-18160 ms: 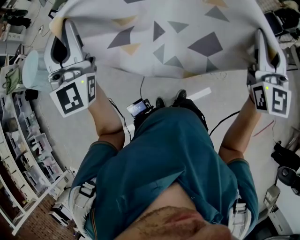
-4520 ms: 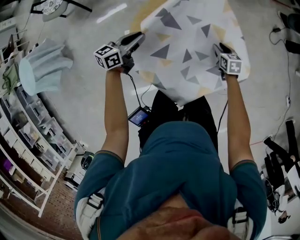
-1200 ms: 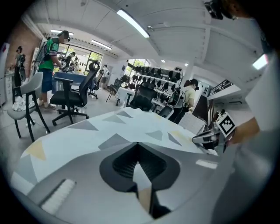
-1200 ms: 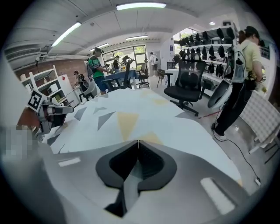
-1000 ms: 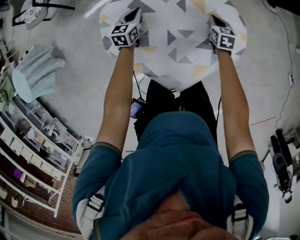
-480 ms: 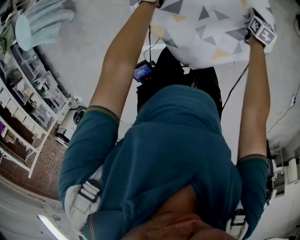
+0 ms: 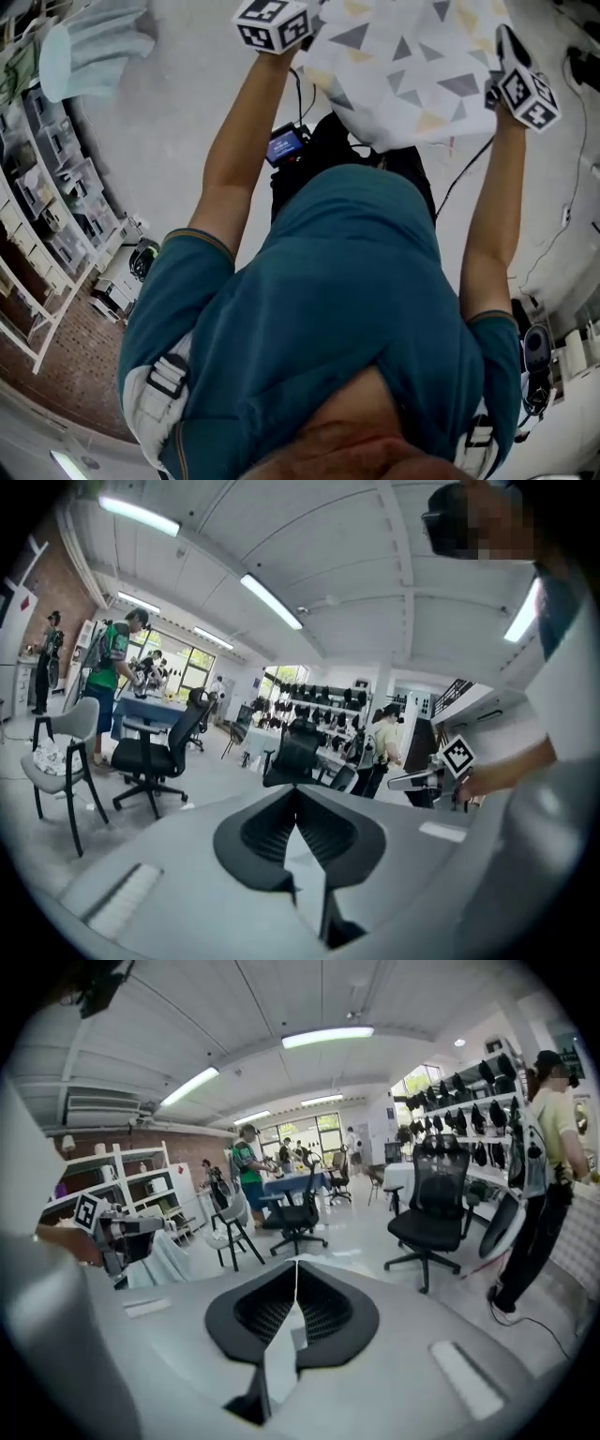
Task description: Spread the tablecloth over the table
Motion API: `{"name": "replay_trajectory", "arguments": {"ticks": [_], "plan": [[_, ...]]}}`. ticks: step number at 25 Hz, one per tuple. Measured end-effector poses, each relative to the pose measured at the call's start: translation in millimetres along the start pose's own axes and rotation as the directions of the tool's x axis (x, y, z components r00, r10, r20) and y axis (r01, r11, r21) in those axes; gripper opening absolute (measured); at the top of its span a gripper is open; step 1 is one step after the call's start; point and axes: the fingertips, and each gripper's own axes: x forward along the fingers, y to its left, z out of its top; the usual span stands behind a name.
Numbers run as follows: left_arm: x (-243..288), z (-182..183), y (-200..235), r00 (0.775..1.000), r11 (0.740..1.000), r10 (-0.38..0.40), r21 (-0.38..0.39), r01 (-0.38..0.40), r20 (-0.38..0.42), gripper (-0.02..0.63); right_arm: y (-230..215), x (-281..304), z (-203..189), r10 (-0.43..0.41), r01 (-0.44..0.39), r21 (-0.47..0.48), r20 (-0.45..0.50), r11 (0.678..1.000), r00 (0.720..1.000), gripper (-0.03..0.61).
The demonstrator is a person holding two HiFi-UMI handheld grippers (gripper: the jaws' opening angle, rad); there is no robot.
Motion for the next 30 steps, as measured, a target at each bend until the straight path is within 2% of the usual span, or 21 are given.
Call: {"name": "replay_trajectory", "arguments": {"ticks": [2, 5, 7, 10, 13, 18, 23, 30], "plan": [[-25, 43, -18, 0.997, 0.999, -0.015, 0.036, 0.012, 0.074, -0.002, 41, -31, 42, 0.07, -0.066, -0.046, 0.081, 0.997, 0.994, 0.014], [-64, 100, -51, 0.984, 0.994, -0.047, 0.106, 0.029, 0.173, -0.002, 111, -88, 100, 0.168, -0.136, -0.169, 0.193, 0.976, 0.967, 0.008], [-87, 125, -72, 0.974, 0.986, -0.076, 0.162, 0.042, 0.211, -0.002, 154, -120, 128, 0.212, -0.149, -0.246, 0.253, 0.958, 0.944, 0.008], [-112, 145, -100, 0.96, 0.973, -0.13, 0.217, 0.075, 0.248, -0.002, 194, -153, 153, 0.245, -0.146, -0.305, 0.318, 0.941, 0.916, 0.008], [-125, 152, -123, 0.946, 0.962, -0.188, 0.242, 0.124, 0.263, -0.002, 209, -172, 159, 0.242, -0.127, -0.326, 0.339, 0.937, 0.909, 0.008], [-133, 152, -138, 0.931, 0.952, -0.25, 0.246, 0.185, 0.268, -0.002, 209, -188, 163, 0.2, -0.084, -0.314, 0.358, 0.946, 0.912, 0.008], [-141, 159, -140, 0.921, 0.949, -0.268, 0.243, 0.201, 0.283, -0.002, 212, -198, 167, 0.177, -0.059, -0.315, 0.358, 0.947, 0.917, 0.008], [-149, 163, -142, 0.919, 0.95, -0.277, 0.22, 0.219, 0.28, -0.002, 224, -205, 171, 0.173, -0.061, -0.313, 0.344, 0.948, 0.923, 0.008]]}}
